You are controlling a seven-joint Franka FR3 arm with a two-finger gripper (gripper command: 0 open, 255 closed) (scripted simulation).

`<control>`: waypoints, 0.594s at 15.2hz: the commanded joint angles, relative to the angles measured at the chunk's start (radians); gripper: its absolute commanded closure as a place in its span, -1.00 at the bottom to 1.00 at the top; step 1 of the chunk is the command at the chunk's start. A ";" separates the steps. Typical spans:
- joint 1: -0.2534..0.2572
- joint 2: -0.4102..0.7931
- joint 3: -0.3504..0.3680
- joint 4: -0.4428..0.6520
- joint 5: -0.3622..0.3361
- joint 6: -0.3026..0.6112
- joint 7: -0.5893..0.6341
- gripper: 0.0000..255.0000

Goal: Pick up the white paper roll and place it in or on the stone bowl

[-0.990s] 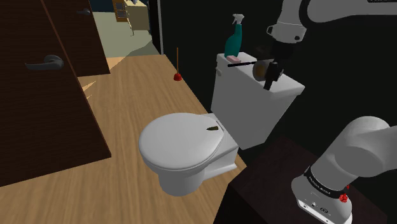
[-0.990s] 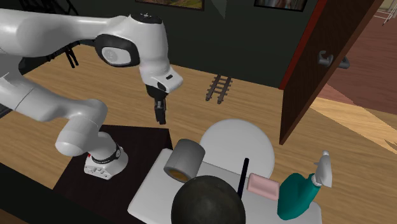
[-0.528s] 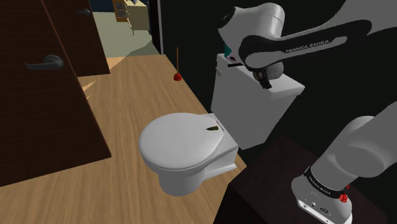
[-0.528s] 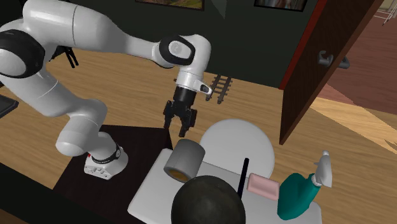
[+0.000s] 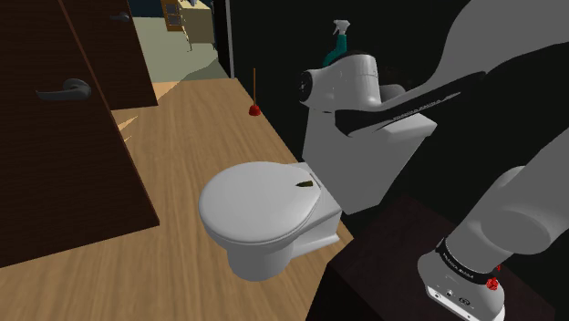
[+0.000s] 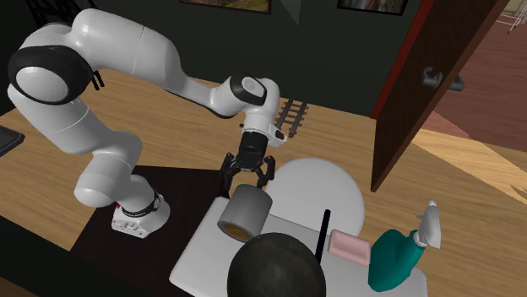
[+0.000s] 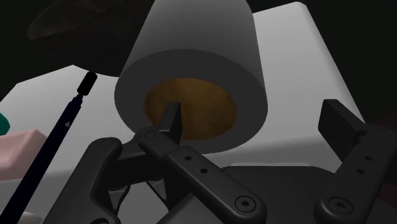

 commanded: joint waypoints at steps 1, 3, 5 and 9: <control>-0.010 -0.008 -0.012 -0.022 -0.015 0.024 -0.001 -1.00; -0.017 -0.016 -0.022 -0.039 -0.023 0.042 -0.002 -1.00; -0.017 -0.016 -0.022 -0.039 -0.023 0.042 -0.002 -1.00; -0.017 -0.016 -0.022 -0.039 -0.023 0.042 -0.002 -1.00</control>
